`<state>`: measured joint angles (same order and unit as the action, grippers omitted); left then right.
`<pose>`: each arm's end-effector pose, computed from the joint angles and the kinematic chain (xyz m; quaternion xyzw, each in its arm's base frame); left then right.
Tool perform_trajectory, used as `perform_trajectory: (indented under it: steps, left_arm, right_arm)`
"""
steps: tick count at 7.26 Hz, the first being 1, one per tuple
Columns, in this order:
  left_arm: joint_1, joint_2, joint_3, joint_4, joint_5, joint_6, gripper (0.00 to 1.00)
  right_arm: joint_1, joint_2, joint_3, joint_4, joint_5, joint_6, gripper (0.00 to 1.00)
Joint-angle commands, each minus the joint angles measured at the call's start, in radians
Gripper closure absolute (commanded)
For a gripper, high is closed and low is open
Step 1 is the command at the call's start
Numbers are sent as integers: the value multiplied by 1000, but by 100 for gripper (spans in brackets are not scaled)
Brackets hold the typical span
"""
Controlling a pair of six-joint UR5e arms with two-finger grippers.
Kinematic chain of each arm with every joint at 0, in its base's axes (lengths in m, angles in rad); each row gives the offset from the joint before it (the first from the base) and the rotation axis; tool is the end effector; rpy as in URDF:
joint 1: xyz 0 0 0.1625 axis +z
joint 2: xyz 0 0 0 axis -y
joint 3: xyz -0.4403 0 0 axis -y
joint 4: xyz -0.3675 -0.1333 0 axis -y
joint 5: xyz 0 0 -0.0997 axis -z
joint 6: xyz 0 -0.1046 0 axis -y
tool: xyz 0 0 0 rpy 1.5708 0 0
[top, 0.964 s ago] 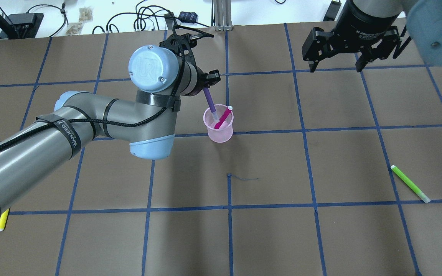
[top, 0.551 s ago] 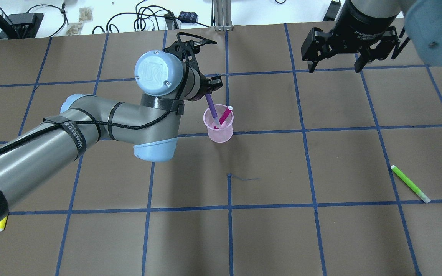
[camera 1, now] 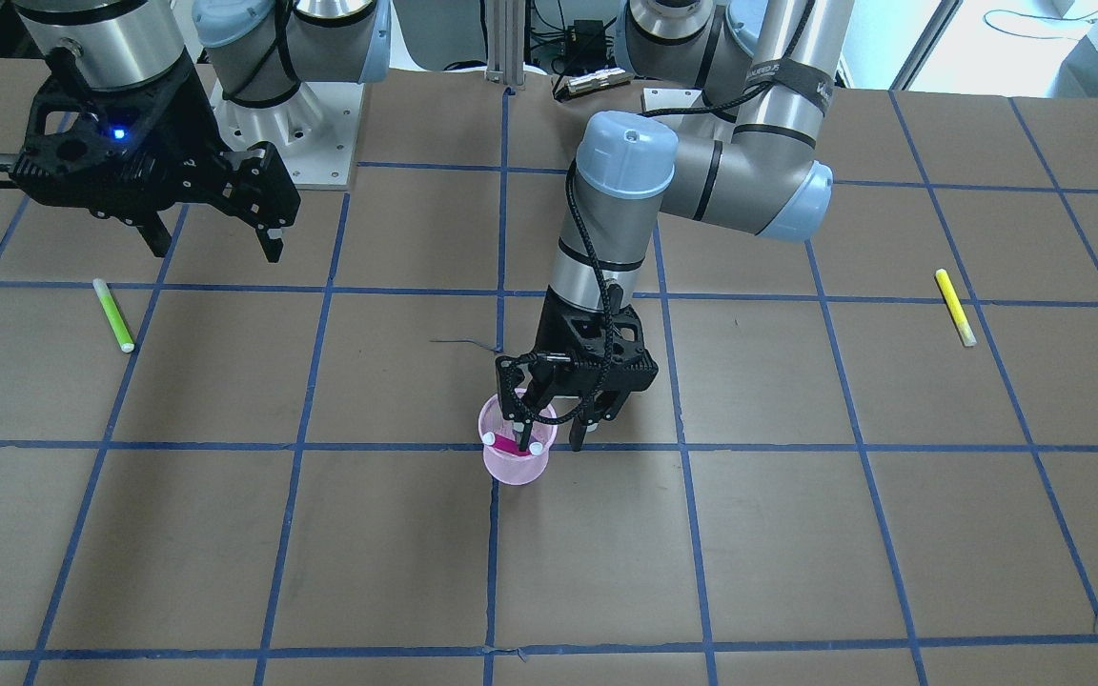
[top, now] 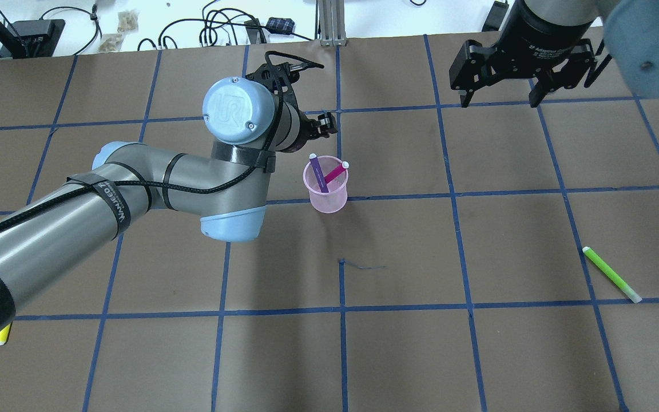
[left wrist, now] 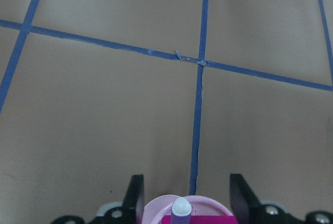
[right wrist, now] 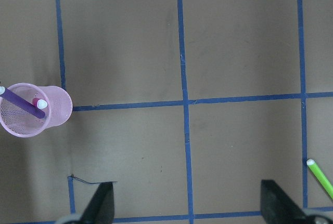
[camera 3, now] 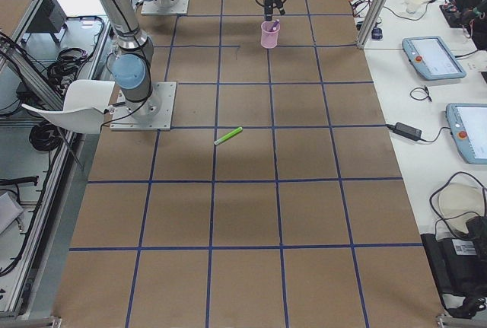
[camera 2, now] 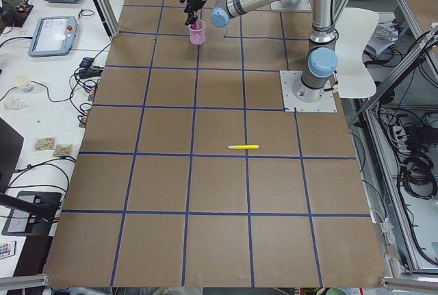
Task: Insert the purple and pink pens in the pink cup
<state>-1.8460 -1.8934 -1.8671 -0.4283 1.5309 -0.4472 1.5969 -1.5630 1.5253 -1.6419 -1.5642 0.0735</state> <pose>-0.2892 -0.5184 0.3262 0.0778 -0.9626 0.2353 0.1095 0.1465 -0.4775 0.5235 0.0235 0.9982 -0.0541 0.0060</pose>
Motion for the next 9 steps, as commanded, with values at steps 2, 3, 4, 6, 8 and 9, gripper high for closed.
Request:
perform_trajectory:
  steps: [2, 3, 4, 6, 8, 9]
  left_arm:
    - [68, 51, 104, -210, -11, 36, 0]
    - [89, 80, 206, -482, -11, 68, 0]
    - [117, 105, 283, -677, -9, 161, 0]
    - [254, 199, 321, -1024, -8, 340, 0]
    - [298, 302, 333, -1185, 33, 442, 0]
    - [263, 335, 329, -1207, 37, 441, 0]
  right_arm:
    - [0, 0, -1, 1, 3, 2, 0]
    - [0, 0, -1, 2, 4, 2, 0]
    - [0, 0, 1, 2, 6, 0, 0]
    - [0, 0, 1, 2, 6, 0, 0]
    - [0, 0, 1, 4, 4, 2, 0]
    - [0, -2, 1, 4, 4, 0, 0]
